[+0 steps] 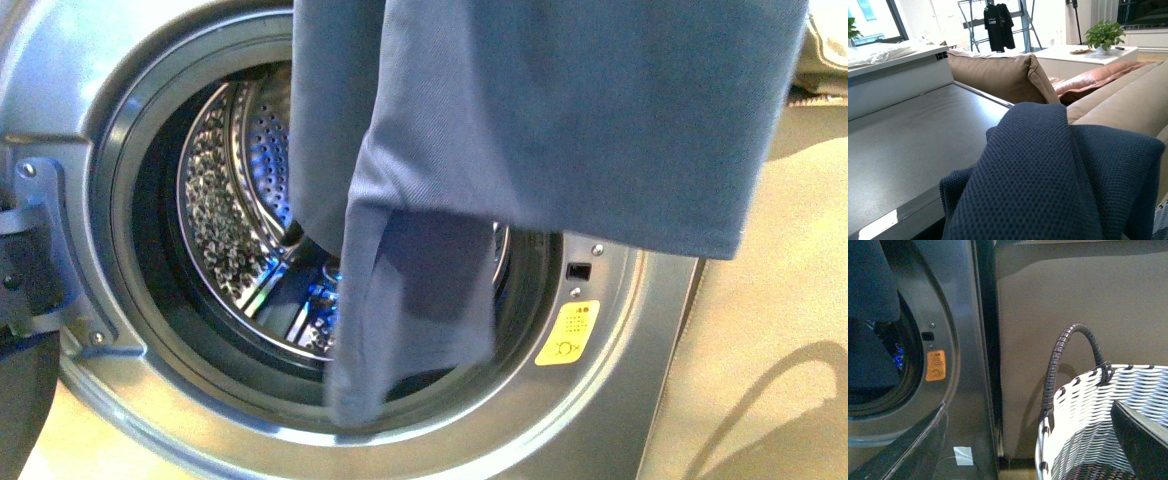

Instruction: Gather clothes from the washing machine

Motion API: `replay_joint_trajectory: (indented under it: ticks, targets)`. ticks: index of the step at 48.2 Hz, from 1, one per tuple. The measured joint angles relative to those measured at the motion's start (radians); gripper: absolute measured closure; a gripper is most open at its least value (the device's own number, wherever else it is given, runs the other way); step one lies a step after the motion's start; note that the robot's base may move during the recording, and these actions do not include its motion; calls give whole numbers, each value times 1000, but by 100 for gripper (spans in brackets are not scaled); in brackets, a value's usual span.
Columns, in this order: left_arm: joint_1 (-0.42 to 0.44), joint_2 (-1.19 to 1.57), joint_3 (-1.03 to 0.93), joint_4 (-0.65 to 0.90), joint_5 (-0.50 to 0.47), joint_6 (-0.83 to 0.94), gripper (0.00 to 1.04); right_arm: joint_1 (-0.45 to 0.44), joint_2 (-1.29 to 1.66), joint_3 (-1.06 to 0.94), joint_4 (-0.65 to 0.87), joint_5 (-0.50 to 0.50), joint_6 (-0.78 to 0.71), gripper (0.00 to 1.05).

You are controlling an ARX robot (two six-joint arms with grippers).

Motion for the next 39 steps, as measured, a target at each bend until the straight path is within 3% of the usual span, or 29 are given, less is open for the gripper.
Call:
replay_joint_trajectory:
  ticks: [24,30,32,36,39]
  targets:
    - [0,1,1,0,-3,0,92,0,0,0,0,0,0,8]
    - [0,1,2,0,-4,0,92,-211,197,-4,447,-594,282,8]
    - [-1,2,2,0,-2,0,92,-264,271,-2,585,-732,380,8]
    - [-1,2,2,0,-2,1,92,-296,392,7,770,-904,527,8]
    - [0,2,2,0,-5,0,92,-283,502,51,890,-935,594,8]
